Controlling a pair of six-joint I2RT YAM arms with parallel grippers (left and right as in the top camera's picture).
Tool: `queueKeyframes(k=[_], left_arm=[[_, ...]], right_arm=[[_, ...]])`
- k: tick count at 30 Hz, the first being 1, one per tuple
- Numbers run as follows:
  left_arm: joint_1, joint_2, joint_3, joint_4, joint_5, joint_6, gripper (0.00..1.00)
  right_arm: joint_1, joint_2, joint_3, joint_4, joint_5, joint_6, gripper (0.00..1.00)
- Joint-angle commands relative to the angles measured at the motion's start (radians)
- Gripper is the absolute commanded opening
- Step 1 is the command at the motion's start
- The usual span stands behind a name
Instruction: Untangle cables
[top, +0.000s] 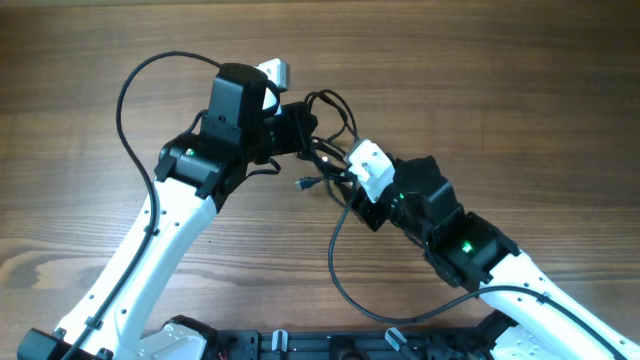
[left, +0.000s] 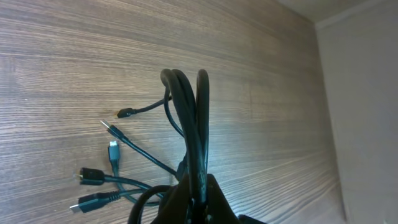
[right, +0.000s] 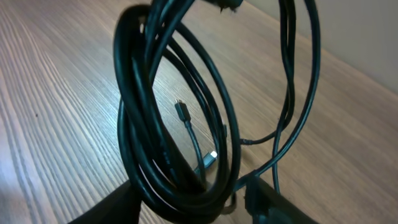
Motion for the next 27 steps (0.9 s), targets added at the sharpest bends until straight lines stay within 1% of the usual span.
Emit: queueKeyframes(k=[1,3,4,6,7,10,11,12,14,18,19,20,21,22,23,24,25,26,27], left_arm=[[0.008,0.003,0.009,0.014,0.055,-0.024,0.04],[0.008,0.003,0.009,0.013,0.054,-0.024,0.04],[0.008,0.003,0.009,0.013,0.053,-0.024,0.04],[0.008,0.003,0.009,0.013,0.042,-0.019,0.04],[0.008,0.003,0.009,0.012,0.031,-0.016,0.04],[0.008,0.003,0.009,0.013,0.015,-0.016,0.05],[0.008,0.003,0.009,0.013,0.015,-0.016,0.22],[0.008,0.003,0.009,0.012,0.015,-0.016,0.34],[0.008,0.003,0.009,0.011,0.015,-0.016,0.2],[0.008,0.003,0.009,0.011,0.015,-0.016,0.08],[0.008,0.003,0.009,0.011,0.015,-0.016,0.08],[0.008,0.003,0.009,0.011,0.015,-0.016,0.1],[0.008,0.003,0.009,0.008,0.015,-0.015,0.27],[0.008,0.003,0.009,0.005,0.015,0.0,0.46],[0.008,0.003,0.009,0.001,0.016,0.027,0.62],[0.008,0.003,0.009,-0.003,0.016,0.071,0.78],[0.008,0.003,0.009,-0.018,0.016,0.138,0.97],[0.008,0.003,0.009,-0.038,0.015,0.208,1.0],[0.008,0.003,0.009,-0.054,0.015,0.255,1.0]], right_arm=[[0.004,0.025,0.005,0.006,0.026,-0.01,0.4],[0.004,0.029,0.005,0.01,0.026,-0.01,0.27],[0.004,0.029,0.005,0.013,0.026,-0.009,0.19],[0.004,0.029,0.005,0.021,0.027,0.016,0.11],[0.004,0.029,0.005,0.024,0.026,0.027,0.05],[0.004,0.029,0.005,0.027,0.023,0.067,0.05],[0.004,0.029,0.005,0.027,0.014,0.078,0.05],[0.004,0.029,0.005,0.027,0.011,0.092,0.05],[0.004,0.029,0.005,0.032,0.007,0.117,0.05],[0.004,0.029,0.005,0.042,-0.035,0.126,0.05],[0.004,0.029,0.005,0.045,-0.046,0.125,0.05],[0.004,0.029,0.005,0.046,-0.053,0.126,0.05],[0.004,0.029,0.005,0.046,-0.053,0.126,0.05],[0.004,0.029,0.005,0.046,-0.053,0.126,0.05],[0.004,0.029,0.005,0.046,-0.053,0.127,0.05],[0.004,0.029,0.005,0.046,-0.053,0.132,0.04],[0.004,0.029,0.005,0.046,-0.053,0.152,0.05],[0.004,0.029,0.005,0.045,-0.053,0.168,0.05],[0.004,0.029,0.005,0.044,-0.053,0.191,0.05]])
